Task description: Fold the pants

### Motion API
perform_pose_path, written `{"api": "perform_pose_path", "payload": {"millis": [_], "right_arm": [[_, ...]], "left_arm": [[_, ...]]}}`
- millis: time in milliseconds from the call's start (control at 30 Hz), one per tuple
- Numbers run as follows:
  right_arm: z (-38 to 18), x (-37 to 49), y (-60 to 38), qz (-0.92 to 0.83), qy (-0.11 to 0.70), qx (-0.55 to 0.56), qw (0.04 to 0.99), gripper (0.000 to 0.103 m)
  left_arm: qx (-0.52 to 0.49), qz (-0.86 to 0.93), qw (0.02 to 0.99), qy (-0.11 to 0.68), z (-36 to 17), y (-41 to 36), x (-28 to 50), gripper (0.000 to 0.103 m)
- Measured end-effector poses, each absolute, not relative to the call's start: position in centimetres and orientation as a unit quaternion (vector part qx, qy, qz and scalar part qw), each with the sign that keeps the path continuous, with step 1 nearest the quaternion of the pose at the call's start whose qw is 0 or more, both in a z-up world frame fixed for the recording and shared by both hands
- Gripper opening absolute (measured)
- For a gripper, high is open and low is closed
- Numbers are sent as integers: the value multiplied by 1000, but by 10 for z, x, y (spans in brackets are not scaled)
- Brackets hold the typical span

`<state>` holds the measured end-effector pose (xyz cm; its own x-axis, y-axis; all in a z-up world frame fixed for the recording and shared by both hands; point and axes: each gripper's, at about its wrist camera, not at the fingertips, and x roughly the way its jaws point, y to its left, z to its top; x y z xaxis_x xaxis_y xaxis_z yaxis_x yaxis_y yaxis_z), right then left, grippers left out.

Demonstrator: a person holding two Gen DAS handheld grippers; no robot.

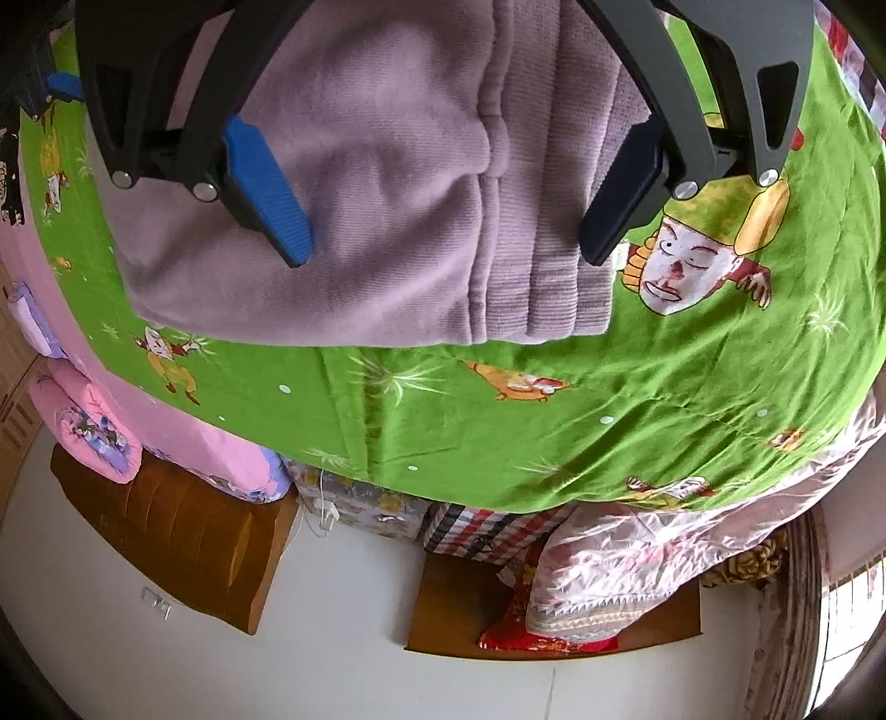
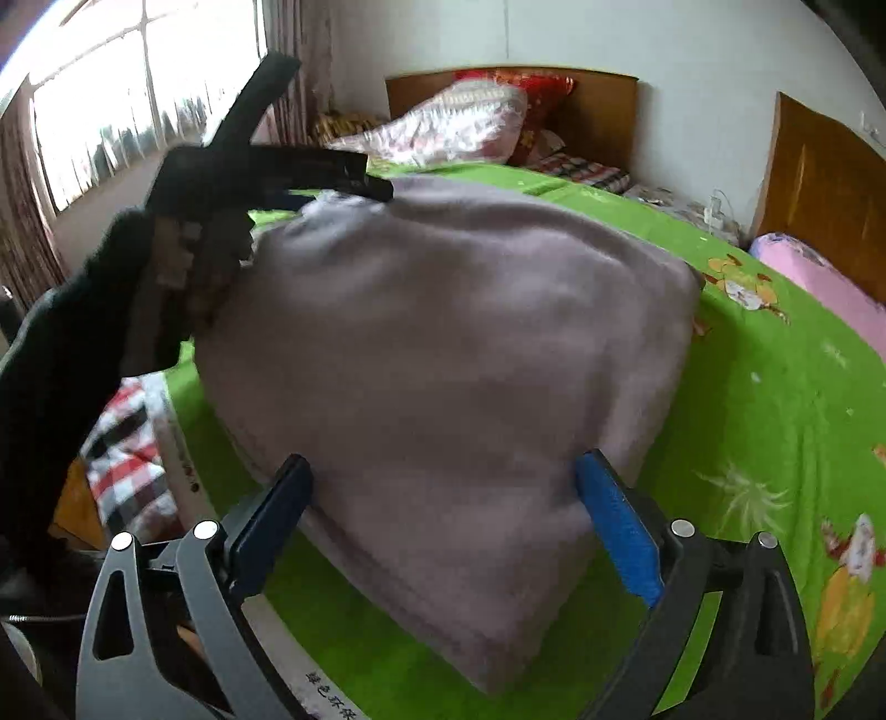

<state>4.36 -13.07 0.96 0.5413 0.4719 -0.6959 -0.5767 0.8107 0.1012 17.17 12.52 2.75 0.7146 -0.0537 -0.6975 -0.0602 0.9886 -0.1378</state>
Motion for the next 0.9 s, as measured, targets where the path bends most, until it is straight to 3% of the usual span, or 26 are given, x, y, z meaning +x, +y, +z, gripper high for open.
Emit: {"api": "perform_pose_path", "payload": {"millis": [133, 267, 600, 767, 900], "right_arm": [[27, 35, -129, 287, 341, -72, 892, 94], [5, 38, -118, 287, 377, -95, 875, 94], [2, 29, -134, 281, 358, -55, 889, 95], [14, 21, -141, 271, 339, -38, 900, 95], [19, 17, -137, 299, 333, -23, 894, 95]], "left_arm": [[-73, 6, 924, 375, 29, 125, 171, 98], [-65, 15, 928, 366, 31, 122, 167, 98], [-39, 27, 939, 340, 40, 112, 152, 98], [-14, 20, 960, 280, 65, 91, 93, 101], [16, -20, 956, 292, 61, 77, 50, 101]]}}
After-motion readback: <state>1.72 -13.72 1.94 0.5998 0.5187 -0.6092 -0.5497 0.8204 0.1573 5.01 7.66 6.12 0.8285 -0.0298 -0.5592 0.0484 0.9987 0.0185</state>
